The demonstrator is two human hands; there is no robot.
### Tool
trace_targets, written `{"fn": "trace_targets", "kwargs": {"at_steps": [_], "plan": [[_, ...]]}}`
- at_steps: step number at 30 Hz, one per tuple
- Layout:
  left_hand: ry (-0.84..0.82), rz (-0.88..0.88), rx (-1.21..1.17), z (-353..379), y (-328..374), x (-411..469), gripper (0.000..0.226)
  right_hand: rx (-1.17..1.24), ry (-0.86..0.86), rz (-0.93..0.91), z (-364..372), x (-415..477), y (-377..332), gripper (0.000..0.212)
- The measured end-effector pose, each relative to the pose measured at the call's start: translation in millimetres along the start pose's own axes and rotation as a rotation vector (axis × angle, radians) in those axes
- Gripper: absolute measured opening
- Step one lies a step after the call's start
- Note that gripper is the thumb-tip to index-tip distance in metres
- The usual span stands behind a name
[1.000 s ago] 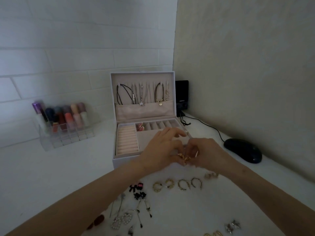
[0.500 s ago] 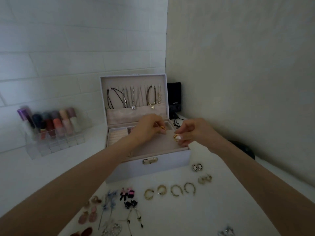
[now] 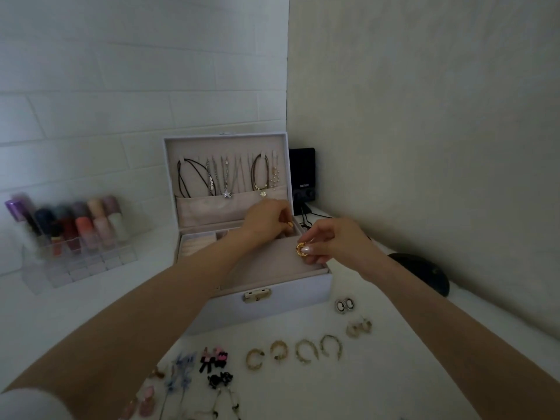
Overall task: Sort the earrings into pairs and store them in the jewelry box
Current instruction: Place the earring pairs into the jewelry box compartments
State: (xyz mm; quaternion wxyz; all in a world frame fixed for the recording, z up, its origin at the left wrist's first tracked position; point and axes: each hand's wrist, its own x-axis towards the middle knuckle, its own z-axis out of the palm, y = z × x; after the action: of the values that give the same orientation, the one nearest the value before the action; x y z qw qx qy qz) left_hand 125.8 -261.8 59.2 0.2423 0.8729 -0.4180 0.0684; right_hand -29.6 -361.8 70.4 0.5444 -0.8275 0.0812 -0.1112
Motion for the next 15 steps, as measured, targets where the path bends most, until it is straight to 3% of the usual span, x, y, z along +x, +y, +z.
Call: {"fn": "trace_targets", "kwargs": {"at_steps": [7,11,15], "plan": [[0.042,-0.077,0.214,9,7,5,0.015,-0.020,0.015,0.007,2,2,3,0.014],[0.034,-0.127,0.205,11,9,8,0.023,-0.002,0.022,0.016,4,3,6,0.016],[0.090,-0.103,0.090,3,-1,0,0.013,0.018,0.037,0.019,4,5,5,0.015]]}}
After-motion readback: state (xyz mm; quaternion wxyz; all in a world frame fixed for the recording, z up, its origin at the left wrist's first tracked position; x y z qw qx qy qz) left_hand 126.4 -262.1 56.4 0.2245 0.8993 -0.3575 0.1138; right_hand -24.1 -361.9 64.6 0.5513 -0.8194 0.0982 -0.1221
